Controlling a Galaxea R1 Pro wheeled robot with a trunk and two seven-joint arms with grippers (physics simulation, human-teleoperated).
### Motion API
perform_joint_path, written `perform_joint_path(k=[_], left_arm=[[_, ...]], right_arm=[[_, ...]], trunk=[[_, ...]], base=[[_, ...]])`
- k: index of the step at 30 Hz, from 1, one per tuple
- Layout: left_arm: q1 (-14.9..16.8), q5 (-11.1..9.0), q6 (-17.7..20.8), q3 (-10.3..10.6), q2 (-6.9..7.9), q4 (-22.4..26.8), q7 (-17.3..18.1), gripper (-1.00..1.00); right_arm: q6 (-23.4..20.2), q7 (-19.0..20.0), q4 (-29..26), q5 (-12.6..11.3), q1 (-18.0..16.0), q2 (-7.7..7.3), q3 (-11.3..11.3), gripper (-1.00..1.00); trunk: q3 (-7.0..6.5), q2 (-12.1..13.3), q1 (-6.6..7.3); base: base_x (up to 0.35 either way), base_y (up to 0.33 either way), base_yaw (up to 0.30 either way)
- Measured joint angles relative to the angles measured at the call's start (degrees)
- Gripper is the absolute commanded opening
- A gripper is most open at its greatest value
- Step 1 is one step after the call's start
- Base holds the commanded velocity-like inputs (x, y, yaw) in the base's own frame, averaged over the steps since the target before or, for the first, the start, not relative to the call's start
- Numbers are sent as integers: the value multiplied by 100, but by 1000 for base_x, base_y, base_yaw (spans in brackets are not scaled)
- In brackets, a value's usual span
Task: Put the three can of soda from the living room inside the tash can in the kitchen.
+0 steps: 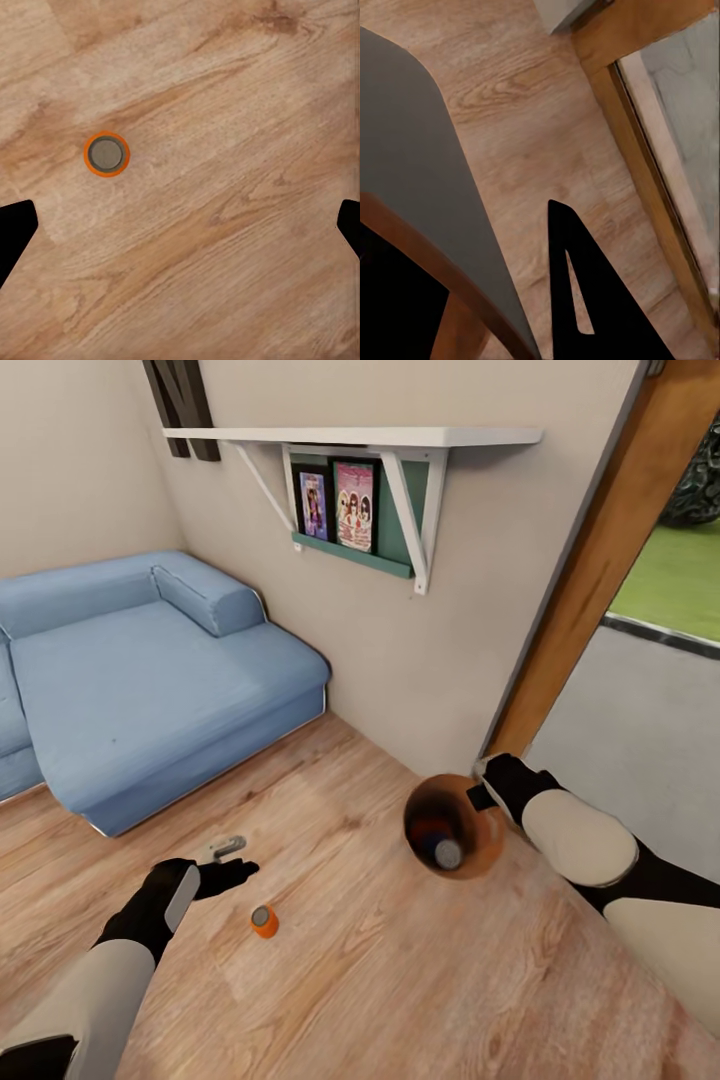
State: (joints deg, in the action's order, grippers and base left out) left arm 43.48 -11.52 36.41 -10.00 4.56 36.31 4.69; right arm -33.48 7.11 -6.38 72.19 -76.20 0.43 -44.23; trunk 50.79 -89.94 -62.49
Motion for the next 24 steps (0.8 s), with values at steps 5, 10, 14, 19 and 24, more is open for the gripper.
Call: perform_joint_path(k=[5, 10, 14, 19, 24], left_arm=[[2, -21, 87, 2, -138, -7, -11, 100], [3, -24, 98, 5, -148, -13, -12, 100], [1, -26, 106, 5, -154, -7, -19, 100], [3, -20, 103, 6, -157, -11, -21, 100], [2, -17, 108, 6, -157, -9, -21, 100]], right_arm=[[420, -17, 12, 722, 58, -12, -623, -100], [529, 36, 12, -1233, 57, -12, -1223, -100], [540, -72, 0, -704, 66, -16, -570, -100], [536, -32, 9, -996, 63, -8, -913, -100], [537, -43, 6, -909, 64, -8, -790, -100]], trunk=[[1, 0, 0], [-1, 0, 0], [1, 0, 0], [0, 0, 0], [1, 0, 0]], base=[[230, 155, 0], [58, 39, 0], [43, 7, 0], [158, 1, 0], [273, 0, 0]])
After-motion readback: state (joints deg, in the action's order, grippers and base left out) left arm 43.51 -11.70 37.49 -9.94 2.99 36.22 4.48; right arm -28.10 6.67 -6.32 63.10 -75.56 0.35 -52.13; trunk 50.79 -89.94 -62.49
